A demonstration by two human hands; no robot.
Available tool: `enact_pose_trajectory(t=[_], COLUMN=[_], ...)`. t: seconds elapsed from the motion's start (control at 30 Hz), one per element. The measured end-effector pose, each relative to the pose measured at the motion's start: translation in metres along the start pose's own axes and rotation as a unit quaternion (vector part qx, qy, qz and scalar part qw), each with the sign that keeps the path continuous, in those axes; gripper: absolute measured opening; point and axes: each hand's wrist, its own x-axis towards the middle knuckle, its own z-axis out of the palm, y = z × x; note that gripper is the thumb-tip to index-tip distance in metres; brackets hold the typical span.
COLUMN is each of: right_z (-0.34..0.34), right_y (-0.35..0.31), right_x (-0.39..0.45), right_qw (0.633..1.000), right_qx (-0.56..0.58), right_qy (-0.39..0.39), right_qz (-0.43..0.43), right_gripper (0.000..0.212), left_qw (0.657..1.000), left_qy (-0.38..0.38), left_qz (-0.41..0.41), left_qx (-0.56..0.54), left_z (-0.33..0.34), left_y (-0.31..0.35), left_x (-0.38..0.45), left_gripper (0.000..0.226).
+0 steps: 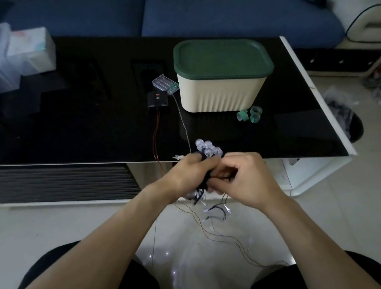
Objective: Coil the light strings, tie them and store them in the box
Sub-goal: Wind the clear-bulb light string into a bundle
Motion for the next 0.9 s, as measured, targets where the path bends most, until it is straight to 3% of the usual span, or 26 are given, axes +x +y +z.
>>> enact_pose_trajectory(t=[0.13,0.23,0.37,0.5,0.7,0.9], right_z=[0.001,-0.002,-0.015,-0.033,-0.03,-0.023], right_y=[-0.004,-0.009,-0.003,0.009,0.008,0.006], right_x=[-0.001,0.002,0.009,0.011,0.009,0.009], right_qw=[0.998,0.989,0.977,0.972,0.978,0.973], right_qx=[0.035,0.109,0.16,0.129,0.146,0.175], right_qy=[0.018,-0.002,-0.024,-0.099,-0.104,-0.105], right_qz=[0.056,0.095,0.138,0.167,0.11,0.104], right_gripper=[0.032,0.034,0.045,0.034,0.019,0.021], left_qw=[0.997,0.997,0.999,0.998,0.998,0.985], left_qy=[-0.056,-0.039,0.016,0.033,-0.05,-0.156], left_qz=[0.0,0.017,0.034,0.031,-0.011,-0.031], left_qx=[0.061,0.07,0.008,-0.032,0.026,-0.068], left_z=[-0.005,-0.005,-0.007,-0.018,-0.015,-0.004], left_y=[0.004,0.008,0.012,0.01,0.0,-0.003], left_x=[-0.004,-0.007,-0.008,-0.005,-0.003,-0.008], left_gripper=[0.059,0.063,0.051,0.039,0.047,0.053])
